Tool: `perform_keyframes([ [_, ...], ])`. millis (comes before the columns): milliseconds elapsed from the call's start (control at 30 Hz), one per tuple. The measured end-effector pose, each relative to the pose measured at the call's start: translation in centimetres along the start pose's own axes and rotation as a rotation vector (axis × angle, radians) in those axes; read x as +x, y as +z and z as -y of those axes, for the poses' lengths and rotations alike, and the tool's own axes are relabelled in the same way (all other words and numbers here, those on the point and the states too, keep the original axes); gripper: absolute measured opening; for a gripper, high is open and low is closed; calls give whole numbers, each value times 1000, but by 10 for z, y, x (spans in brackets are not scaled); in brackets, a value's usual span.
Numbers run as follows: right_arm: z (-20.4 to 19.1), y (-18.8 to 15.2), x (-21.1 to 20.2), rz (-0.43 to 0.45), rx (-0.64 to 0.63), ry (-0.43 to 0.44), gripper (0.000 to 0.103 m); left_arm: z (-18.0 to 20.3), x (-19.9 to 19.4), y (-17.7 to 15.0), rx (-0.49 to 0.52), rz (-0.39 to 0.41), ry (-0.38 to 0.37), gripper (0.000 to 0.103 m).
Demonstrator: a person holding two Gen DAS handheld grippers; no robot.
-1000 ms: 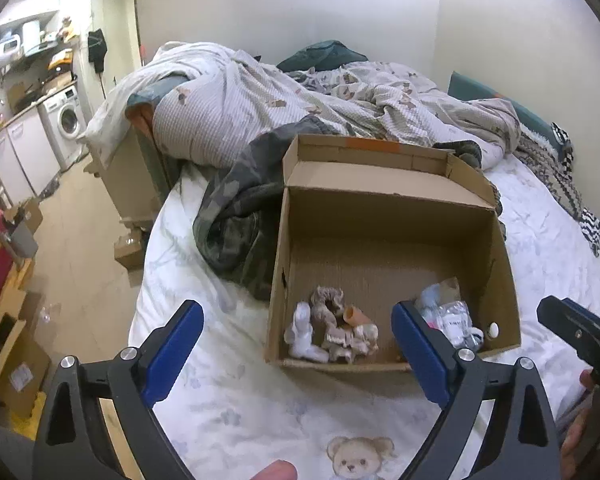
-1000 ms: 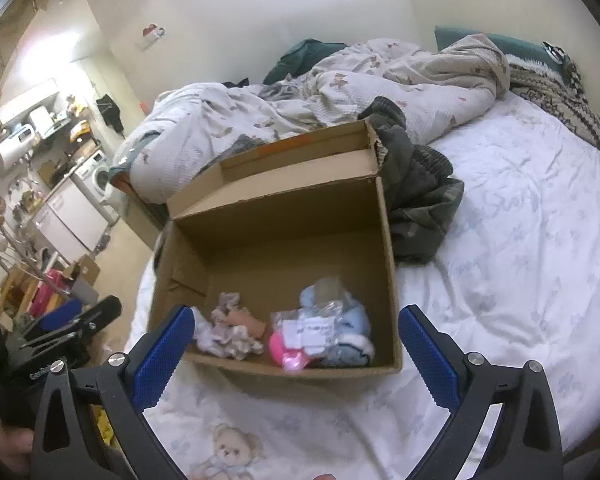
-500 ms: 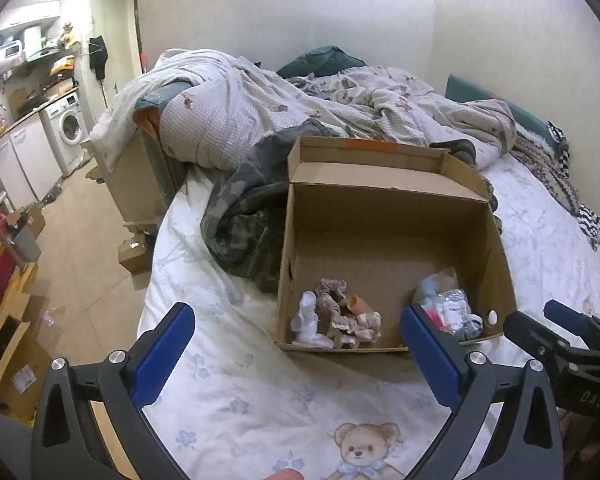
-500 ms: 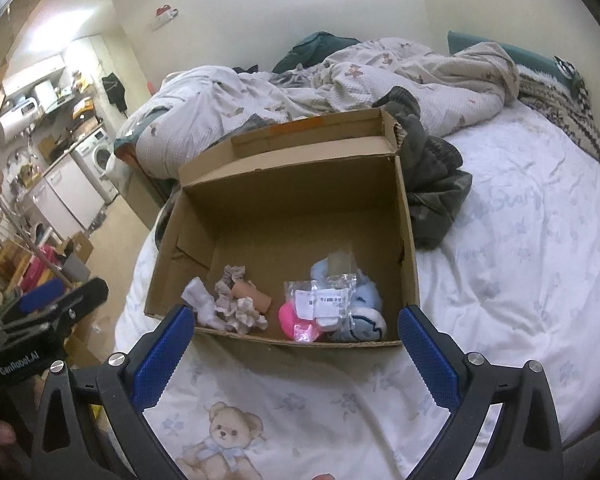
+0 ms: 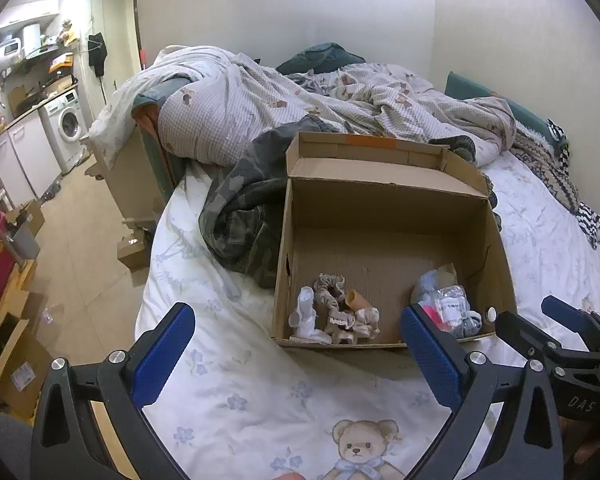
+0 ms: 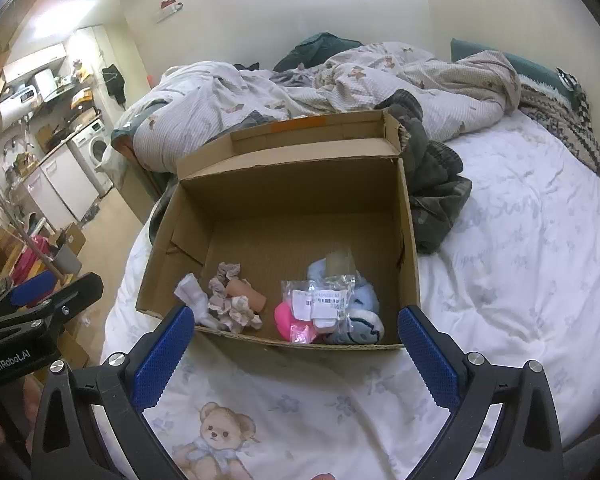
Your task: Organize soft objects
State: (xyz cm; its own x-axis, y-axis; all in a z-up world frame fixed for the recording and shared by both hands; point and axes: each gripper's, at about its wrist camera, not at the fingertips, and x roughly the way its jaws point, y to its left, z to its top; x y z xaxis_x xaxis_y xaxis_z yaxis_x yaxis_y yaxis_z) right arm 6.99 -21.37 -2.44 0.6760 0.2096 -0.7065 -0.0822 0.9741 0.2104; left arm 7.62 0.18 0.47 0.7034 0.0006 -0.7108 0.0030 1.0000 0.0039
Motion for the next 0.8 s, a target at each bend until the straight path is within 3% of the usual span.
perform_keyframes([
  [800,-1,1,-1,5,-4,0,103,3,1,-2,10,-9,1,102],
])
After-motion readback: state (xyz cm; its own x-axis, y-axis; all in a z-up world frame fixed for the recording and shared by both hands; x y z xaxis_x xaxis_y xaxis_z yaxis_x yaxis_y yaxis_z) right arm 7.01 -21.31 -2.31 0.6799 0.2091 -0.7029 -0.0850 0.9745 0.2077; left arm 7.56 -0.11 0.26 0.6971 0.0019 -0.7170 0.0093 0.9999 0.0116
